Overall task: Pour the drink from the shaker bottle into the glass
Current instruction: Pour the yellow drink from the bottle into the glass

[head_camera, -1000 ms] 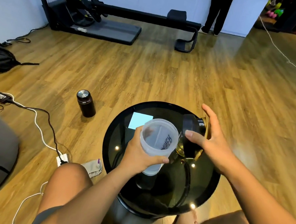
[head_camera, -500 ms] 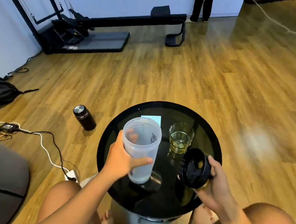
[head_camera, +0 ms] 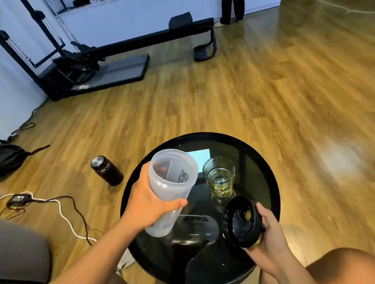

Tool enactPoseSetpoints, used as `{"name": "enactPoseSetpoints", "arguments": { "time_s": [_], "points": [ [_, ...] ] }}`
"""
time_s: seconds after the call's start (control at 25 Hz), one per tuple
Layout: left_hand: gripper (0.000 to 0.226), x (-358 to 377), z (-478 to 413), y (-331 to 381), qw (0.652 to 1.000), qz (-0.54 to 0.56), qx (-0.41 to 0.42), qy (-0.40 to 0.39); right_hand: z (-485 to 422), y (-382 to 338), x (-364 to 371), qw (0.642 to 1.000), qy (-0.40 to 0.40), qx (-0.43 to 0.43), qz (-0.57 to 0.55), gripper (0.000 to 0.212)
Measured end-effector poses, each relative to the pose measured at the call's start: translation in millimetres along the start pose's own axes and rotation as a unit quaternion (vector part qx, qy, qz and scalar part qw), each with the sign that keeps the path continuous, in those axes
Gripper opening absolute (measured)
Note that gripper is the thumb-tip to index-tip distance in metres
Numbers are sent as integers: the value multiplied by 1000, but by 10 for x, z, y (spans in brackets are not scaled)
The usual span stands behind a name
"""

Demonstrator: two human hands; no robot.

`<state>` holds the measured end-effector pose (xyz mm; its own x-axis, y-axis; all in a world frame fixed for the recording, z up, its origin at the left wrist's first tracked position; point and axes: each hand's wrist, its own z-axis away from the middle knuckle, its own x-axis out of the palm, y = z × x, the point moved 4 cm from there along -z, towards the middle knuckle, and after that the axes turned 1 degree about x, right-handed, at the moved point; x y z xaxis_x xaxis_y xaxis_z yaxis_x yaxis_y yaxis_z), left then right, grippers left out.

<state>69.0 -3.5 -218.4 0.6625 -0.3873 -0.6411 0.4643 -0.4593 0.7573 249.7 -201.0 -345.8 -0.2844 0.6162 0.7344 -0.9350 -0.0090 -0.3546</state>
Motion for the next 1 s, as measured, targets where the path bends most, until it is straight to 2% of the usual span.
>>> {"name": "enactPoseSetpoints", "arguments": {
  "time_s": [0.2,0.48,1.0],
  "points": [
    [107,-12,-157,63,998,-55,-4,-9,-18,76,14,999,13,13,38,61],
    [95,72,-338,240,988,-133,34,-73,1,27,5,999,23,5,40,58],
    [97,101,-536,378,961,-242,54,-123,-1,14,12,998,10,13,54,63]
  ]
}}
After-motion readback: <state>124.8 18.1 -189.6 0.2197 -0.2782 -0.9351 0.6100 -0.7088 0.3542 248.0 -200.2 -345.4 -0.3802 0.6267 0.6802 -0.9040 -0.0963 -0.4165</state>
